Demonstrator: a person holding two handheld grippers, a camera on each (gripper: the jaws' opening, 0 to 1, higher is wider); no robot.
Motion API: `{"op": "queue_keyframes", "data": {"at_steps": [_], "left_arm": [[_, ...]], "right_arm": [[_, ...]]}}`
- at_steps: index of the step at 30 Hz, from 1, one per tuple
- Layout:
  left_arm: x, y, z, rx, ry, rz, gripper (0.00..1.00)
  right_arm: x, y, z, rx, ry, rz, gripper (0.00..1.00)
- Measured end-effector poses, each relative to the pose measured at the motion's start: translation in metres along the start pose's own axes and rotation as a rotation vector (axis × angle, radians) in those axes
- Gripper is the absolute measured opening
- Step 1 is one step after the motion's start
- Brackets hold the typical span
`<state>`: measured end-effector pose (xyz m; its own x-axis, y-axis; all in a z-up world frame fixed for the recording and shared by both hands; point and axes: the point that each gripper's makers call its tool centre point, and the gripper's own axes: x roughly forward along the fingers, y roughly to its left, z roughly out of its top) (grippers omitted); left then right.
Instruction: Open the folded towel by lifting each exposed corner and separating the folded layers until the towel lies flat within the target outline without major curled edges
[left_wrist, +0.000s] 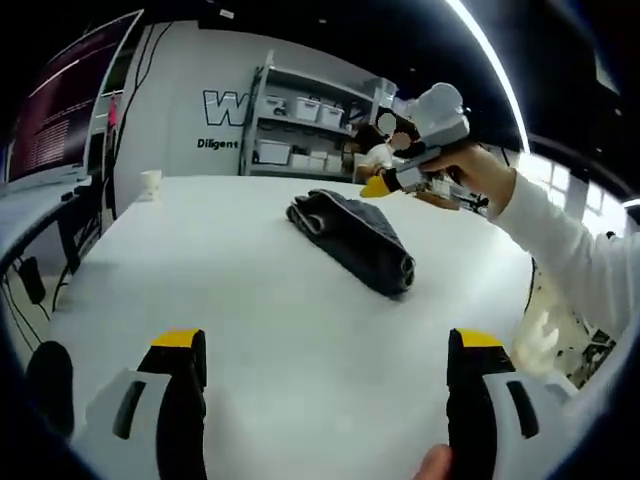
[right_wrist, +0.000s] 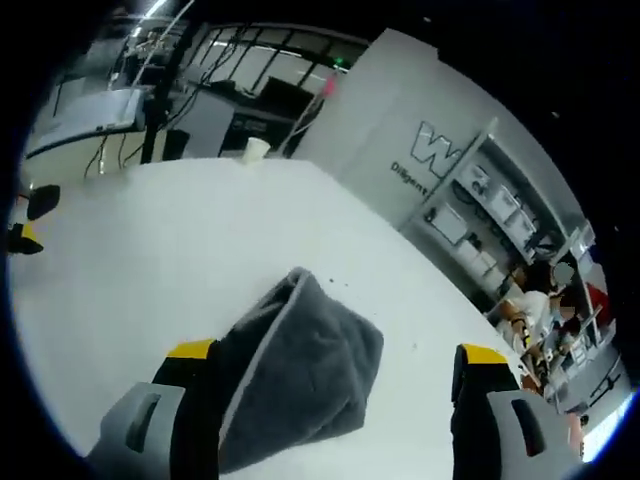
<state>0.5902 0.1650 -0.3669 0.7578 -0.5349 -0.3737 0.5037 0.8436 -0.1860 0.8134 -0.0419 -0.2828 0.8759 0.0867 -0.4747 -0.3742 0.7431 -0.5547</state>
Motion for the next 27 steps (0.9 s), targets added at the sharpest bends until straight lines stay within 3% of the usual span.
{"op": "queue_keyframes", "data": {"at_steps": [6, 11, 21, 27], "left_arm": [[0.001, 0.009, -0.002, -0.012, 0.003, 0.007, 1.0], [0.002, 0.017, -0.004, -0.025, 0.003, 0.009, 1.0], [0.005, 0.024, -0.008, -0.045, 0.011, 0.01, 1.0], [0.009, 0.028, -0.009, -0.053, 0.012, 0.009, 1.0]], "right_arm": [[0.029, 0.007, 0.015, -0.069, 0.006, -0.034, 0.95], [0.052, 0.015, 0.015, -0.121, 0.044, -0.057, 0.94], [0.097, 0.018, 0.012, -0.253, 0.094, -0.131, 0.78], [0.113, 0.021, 0.008, -0.235, 0.122, -0.117, 0.67]]}}
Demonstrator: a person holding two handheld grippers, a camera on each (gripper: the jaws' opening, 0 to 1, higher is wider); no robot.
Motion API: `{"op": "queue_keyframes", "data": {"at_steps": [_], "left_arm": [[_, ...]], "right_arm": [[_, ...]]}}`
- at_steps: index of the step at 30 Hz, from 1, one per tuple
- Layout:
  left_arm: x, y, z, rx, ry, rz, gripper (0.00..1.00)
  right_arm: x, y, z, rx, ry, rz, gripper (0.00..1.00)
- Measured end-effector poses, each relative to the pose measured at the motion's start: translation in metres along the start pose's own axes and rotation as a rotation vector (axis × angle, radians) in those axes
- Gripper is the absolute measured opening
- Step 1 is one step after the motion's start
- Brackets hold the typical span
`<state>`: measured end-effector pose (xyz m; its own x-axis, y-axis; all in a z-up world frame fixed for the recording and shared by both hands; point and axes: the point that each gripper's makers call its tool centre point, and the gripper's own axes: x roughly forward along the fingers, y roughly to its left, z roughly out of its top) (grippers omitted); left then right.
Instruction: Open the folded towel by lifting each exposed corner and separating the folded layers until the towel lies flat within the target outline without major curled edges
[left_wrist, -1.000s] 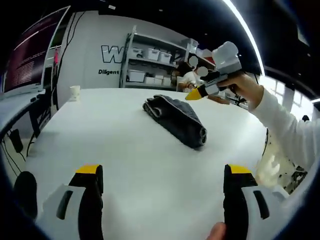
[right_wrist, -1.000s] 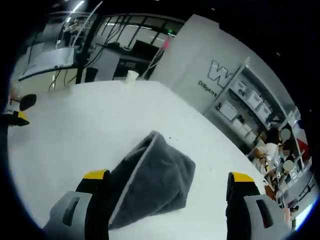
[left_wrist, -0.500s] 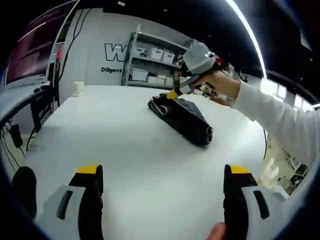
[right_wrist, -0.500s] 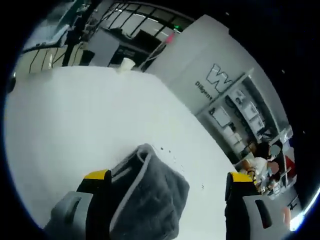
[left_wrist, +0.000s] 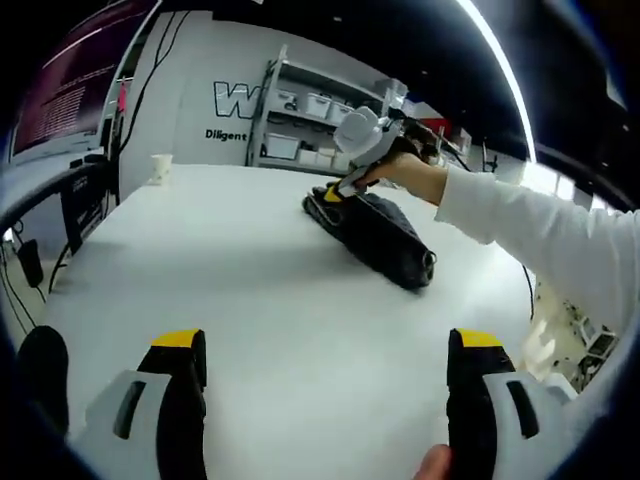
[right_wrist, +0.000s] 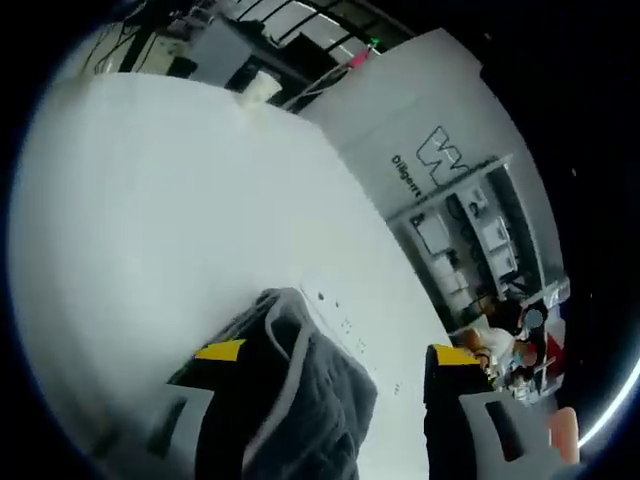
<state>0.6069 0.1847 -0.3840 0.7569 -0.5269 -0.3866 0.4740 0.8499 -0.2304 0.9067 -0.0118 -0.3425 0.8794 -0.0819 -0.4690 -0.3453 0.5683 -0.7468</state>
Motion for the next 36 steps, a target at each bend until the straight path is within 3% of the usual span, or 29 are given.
{"op": "queue_keyframes", "data": {"at_steps": [8, 15, 25, 32, 36], "left_arm": [[0.004, 0.003, -0.004, -0.005, 0.014, 0.002, 1.0], [0.004, 0.004, -0.005, -0.004, 0.013, 0.005, 1.0], [0.0, -0.004, -0.001, 0.014, 0.008, 0.004, 1.0], [-0.007, -0.01, 0.002, 0.028, 0.003, 0.009, 1.0], [-0.011, -0.017, 0.004, 0.047, 0.002, 0.012, 1.0]], "right_arm": [[0.012, 0.007, -0.01, 0.07, 0.036, 0.051, 0.41], [0.006, 0.01, -0.007, 0.082, 0.009, 0.088, 0.07], [-0.027, -0.019, -0.011, 0.088, -0.04, 0.061, 0.02], [-0.061, -0.049, -0.036, 0.139, -0.06, 0.041, 0.01], [-0.085, -0.064, -0.062, 0.176, -0.059, 0.036, 0.01]]}}
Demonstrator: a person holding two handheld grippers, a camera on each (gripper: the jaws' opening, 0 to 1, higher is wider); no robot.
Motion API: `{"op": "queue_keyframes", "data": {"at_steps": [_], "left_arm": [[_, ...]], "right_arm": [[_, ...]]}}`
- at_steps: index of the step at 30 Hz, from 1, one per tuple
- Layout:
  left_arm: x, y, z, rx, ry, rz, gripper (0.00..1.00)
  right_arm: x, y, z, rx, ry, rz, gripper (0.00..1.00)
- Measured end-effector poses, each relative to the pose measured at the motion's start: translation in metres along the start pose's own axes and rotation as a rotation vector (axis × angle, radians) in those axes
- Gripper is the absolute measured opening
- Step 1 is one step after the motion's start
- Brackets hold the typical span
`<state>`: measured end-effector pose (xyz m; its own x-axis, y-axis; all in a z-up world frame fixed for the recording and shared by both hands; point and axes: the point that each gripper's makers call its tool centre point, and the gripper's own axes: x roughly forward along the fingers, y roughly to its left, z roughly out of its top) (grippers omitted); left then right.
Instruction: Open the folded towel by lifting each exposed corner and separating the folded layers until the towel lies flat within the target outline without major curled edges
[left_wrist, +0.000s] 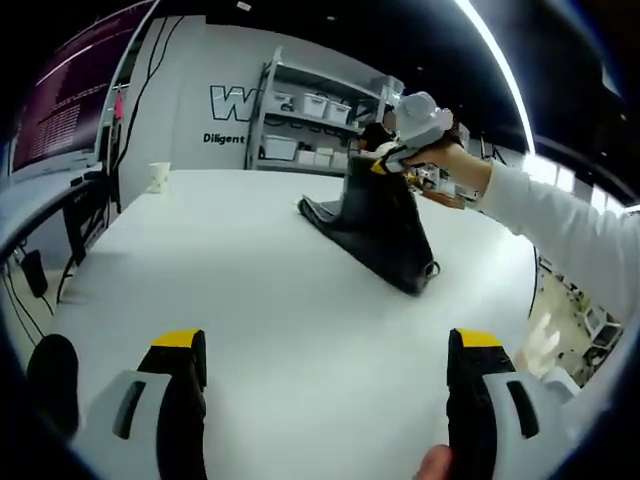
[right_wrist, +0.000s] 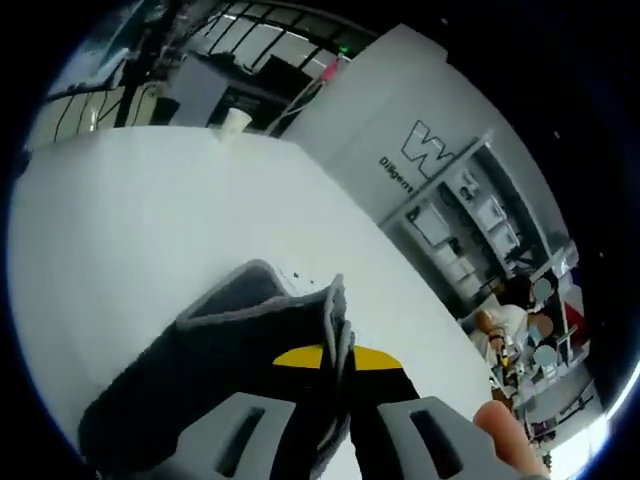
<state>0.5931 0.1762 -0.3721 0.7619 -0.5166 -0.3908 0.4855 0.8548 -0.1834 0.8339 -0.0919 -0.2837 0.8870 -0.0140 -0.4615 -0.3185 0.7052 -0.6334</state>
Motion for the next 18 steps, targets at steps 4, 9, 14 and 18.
{"op": "queue_keyframes", "data": {"at_steps": [4, 9, 14, 18], "left_arm": [[-0.003, -0.007, 0.003, 0.015, -0.002, 0.0, 1.0], [-0.004, -0.017, 0.007, 0.04, -0.001, 0.001, 1.0], [-0.002, -0.029, 0.01, 0.069, 0.003, -0.008, 1.0], [0.0, -0.039, 0.012, 0.087, 0.007, -0.021, 1.0]], "right_arm": [[-0.019, -0.006, -0.022, 0.053, 0.001, 0.021, 0.01], [-0.042, -0.02, -0.066, 0.121, 0.017, 0.035, 0.01], [-0.054, -0.026, -0.106, 0.177, 0.059, 0.047, 0.01], [-0.06, -0.03, -0.135, 0.227, 0.079, 0.047, 0.01]]}}
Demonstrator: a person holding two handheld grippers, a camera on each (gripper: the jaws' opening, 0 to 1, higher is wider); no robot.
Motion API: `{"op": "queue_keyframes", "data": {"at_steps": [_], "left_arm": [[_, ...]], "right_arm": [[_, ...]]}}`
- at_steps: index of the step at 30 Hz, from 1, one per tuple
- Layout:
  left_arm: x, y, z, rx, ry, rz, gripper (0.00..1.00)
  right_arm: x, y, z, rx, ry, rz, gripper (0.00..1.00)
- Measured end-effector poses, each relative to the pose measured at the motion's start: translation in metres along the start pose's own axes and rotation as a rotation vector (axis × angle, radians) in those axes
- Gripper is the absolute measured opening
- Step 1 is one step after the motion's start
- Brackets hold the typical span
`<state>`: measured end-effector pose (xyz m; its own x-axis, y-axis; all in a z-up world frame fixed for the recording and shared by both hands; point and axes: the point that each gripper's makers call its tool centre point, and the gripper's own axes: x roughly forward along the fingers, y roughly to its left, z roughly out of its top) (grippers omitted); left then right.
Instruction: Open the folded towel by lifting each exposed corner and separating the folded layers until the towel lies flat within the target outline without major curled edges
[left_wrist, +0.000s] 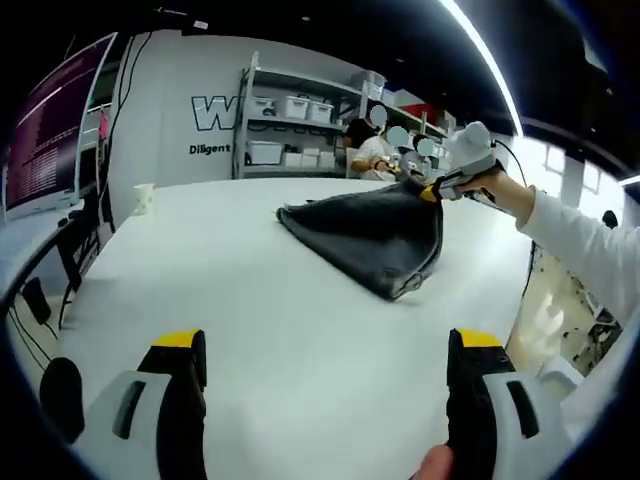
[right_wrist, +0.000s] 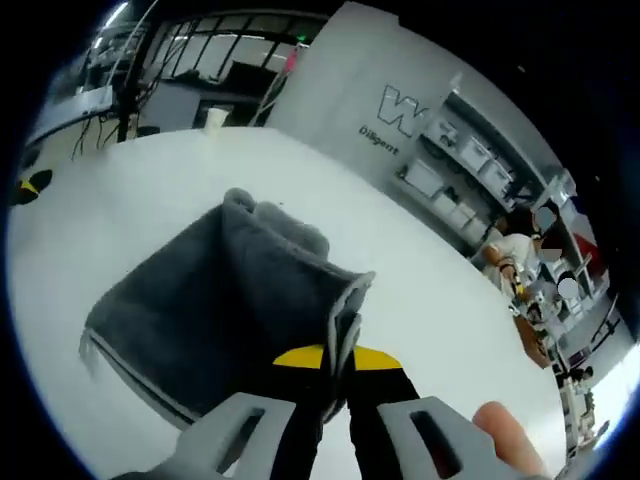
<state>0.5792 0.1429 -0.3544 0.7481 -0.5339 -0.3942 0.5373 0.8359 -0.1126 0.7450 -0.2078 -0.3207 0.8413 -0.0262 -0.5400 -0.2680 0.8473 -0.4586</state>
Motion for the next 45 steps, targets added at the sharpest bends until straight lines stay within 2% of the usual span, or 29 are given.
{"op": "queue_keyframes", "data": {"at_steps": [7, 15, 22, 28, 36, 42, 45], "left_arm": [[0.001, -0.01, 0.002, 0.026, 0.008, -0.015, 1.0], [0.002, -0.01, 0.001, 0.035, 0.02, -0.009, 1.0], [0.002, -0.008, 0.001, 0.032, 0.025, -0.004, 1.0], [0.002, -0.008, -0.001, 0.031, 0.03, -0.003, 1.0], [0.002, -0.004, -0.002, 0.026, 0.038, 0.006, 1.0], [0.003, -0.005, -0.003, 0.022, 0.045, 0.006, 1.0], [0.004, -0.007, -0.003, 0.025, 0.043, -0.001, 1.0]], "right_arm": [[0.003, -0.011, -0.043, 0.129, 0.03, 0.013, 0.01], [0.007, -0.019, -0.084, 0.254, 0.059, 0.016, 0.01], [0.011, -0.017, -0.108, 0.285, 0.082, 0.008, 0.01], [0.013, -0.013, -0.116, 0.272, 0.076, -0.011, 0.01], [0.009, -0.019, -0.114, 0.257, 0.031, -0.022, 0.06], [-0.001, -0.025, -0.117, 0.285, 0.027, -0.018, 0.27], [-0.009, -0.025, -0.118, 0.314, 0.006, 0.011, 0.38]]}}
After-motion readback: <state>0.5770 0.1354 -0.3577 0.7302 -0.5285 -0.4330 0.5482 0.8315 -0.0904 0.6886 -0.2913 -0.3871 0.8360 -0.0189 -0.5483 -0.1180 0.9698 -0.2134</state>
